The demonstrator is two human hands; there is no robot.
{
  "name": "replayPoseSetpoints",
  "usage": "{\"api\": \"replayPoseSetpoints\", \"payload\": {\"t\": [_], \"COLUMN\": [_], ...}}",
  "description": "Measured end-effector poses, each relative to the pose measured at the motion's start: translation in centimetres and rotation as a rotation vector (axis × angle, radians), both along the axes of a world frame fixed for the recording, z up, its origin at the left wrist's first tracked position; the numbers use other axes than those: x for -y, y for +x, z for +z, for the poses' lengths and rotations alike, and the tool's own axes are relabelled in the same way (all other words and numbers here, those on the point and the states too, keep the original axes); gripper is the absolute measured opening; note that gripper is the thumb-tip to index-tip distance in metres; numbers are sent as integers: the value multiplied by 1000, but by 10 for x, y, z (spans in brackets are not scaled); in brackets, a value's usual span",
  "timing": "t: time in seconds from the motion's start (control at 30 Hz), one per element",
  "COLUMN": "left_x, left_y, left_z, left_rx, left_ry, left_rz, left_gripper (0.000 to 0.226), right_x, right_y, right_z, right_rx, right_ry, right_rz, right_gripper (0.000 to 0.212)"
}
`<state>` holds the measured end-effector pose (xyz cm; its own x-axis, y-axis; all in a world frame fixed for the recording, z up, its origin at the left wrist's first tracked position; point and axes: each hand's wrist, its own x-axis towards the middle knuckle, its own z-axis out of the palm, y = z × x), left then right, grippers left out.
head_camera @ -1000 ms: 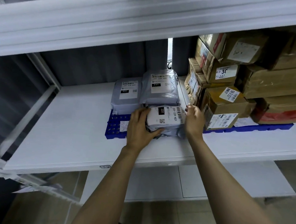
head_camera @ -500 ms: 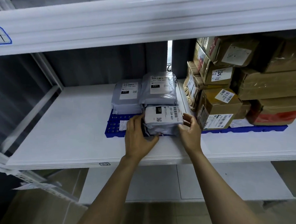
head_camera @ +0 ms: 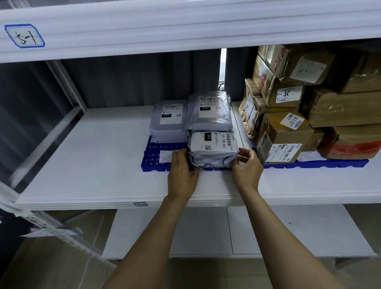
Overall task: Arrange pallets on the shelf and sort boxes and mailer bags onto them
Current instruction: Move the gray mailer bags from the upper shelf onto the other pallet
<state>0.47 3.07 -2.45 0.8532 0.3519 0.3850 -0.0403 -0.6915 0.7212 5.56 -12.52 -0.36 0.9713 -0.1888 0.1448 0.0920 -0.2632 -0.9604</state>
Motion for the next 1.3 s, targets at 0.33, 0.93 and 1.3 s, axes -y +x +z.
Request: {"api": "replayPoseSetpoints", "payload": {"t": [0.33, 0.93, 1.3], "left_x": [-18, -61, -42], "left_y": [-15, 14, 30], "left_z": [14, 60, 62], "left_rx": [8, 129, 128], "left_ry": [-28, 57, 113], "left_rz": [0, -34, -120], "left_gripper": [49, 44, 39], "right_x": [-15, -54, -51], "right_y": [0, 109, 101], "right_z": [25, 65, 69], "right_rx": [-8, -137, -114], "right_ry": [-8, -480, -476], "right_rz": [-97, 175, 138], "right_gripper": [28, 43, 47]}}
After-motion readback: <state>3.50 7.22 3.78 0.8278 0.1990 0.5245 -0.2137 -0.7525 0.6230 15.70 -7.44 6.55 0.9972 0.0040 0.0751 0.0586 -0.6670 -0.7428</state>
